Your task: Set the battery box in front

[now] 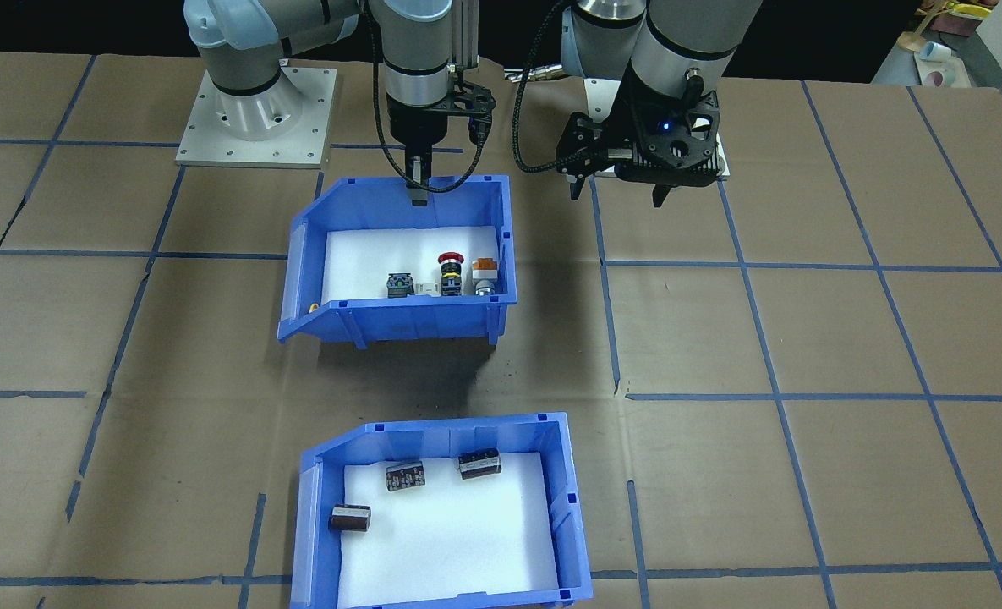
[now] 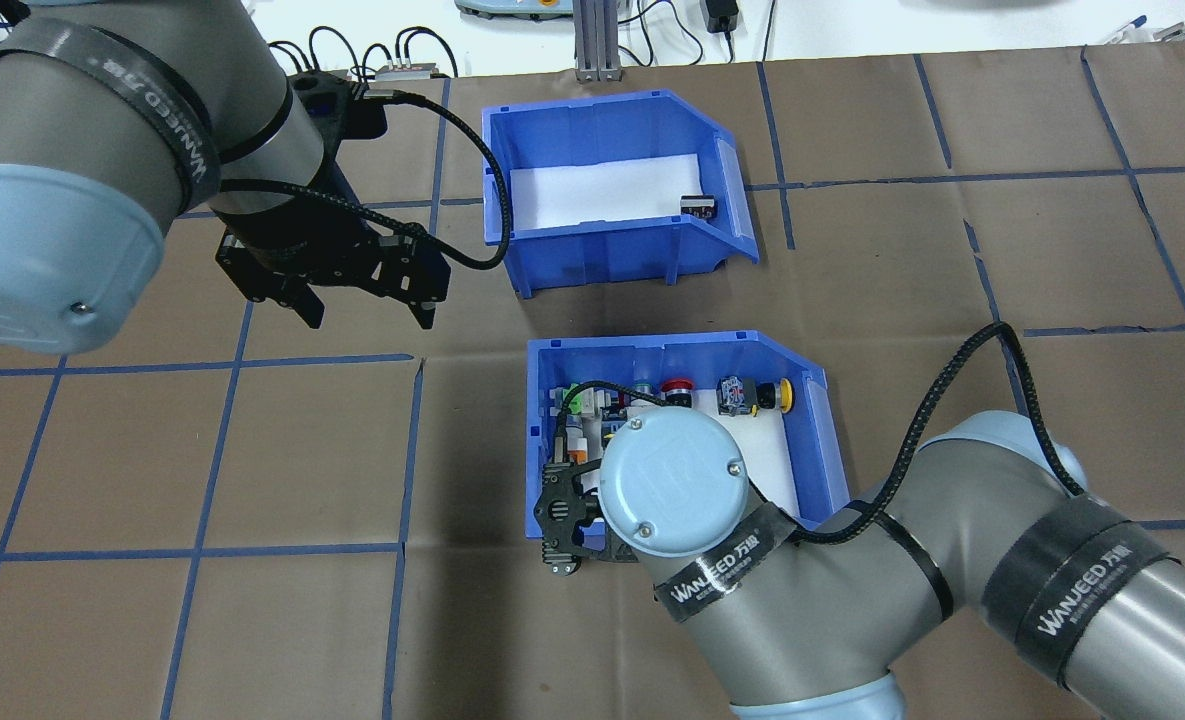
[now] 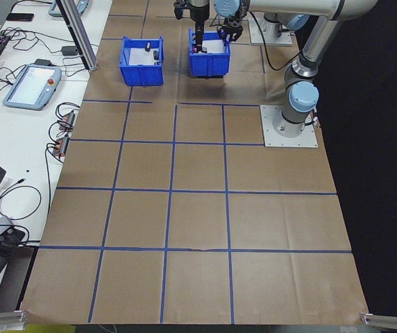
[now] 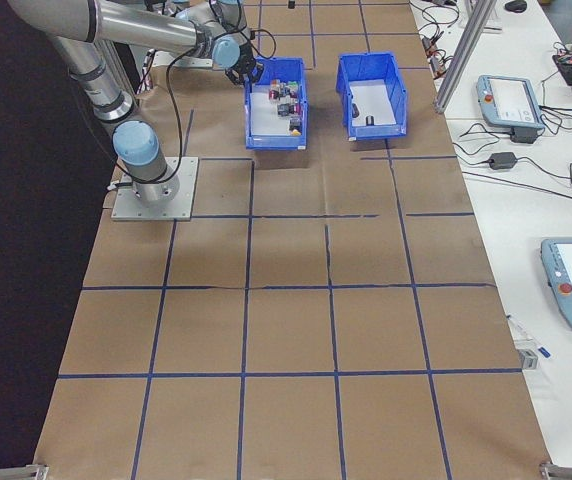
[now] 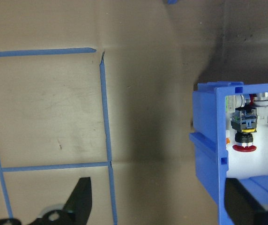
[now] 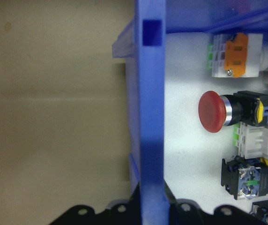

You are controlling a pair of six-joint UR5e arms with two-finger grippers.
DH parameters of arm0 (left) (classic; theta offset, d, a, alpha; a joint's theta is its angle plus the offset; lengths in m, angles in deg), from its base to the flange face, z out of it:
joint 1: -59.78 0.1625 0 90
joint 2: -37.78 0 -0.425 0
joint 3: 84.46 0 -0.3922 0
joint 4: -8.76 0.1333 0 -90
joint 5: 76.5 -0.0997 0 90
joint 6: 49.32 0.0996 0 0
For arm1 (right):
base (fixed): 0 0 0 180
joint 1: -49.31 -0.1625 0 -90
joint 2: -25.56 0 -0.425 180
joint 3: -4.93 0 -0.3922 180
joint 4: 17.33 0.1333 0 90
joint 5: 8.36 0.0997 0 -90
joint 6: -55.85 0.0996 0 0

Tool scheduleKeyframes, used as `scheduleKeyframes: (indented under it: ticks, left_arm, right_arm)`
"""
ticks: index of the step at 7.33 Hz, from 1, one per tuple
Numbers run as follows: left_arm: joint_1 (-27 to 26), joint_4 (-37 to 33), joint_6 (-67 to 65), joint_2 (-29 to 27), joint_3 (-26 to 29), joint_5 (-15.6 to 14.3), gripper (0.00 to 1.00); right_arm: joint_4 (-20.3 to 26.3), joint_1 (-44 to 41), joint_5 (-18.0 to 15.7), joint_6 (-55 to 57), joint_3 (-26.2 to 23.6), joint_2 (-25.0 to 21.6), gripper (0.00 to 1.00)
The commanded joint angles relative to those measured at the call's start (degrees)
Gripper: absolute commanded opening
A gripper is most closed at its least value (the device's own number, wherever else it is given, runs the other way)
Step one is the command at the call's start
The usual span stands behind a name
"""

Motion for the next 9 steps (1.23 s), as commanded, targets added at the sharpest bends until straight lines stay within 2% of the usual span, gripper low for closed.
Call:
scheduleKeyframes:
  ticks: [1, 3, 4, 5, 6, 8, 9]
  left_arm:
    - [0.18, -0.16, 3.28, 0.58, -0.15, -3.56, 0.99]
    - [0.87, -0.07, 3.19, 0.58, -0.15, -3.56, 0.99]
    - [4.01, 0.01, 3.36, 0.41, 0.38, -2.78, 0.99]
    - [6.22, 0.1, 3.54, 0.23, 0.55, -1.21, 0.99]
    - [6.24, 0.45, 2.67, 0.49, -1.01, -1.28, 0.99]
    - [6.24, 0.89, 2.93, 0.58, -0.94, -2.33, 0.99]
    - [6.16, 0.89, 2.93, 0.84, -0.94, -2.07, 0.99]
  right_arm:
    - [-0.18, -0.13, 0.26, 2.53, 0.02, 0.87, 0.99]
    - [-0.01, 0.31, -0.26, 2.45, 0.45, -0.01, 1.0]
    - [0.86, 0.83, -0.09, 2.36, 1.67, -0.88, 1.0]
    - [3.05, 1.45, -0.26, 2.45, 3.25, -1.76, 1.0]
    - [5.94, 2.15, -0.44, 2.45, 5.18, -2.81, 1.0]
    - [9.9, 10.19, 0.53, 2.8, 7.39, -3.17, 1.0]
    - [10.27, 13.72, 4.01, 3.76, 8.62, -3.09, 1.0]
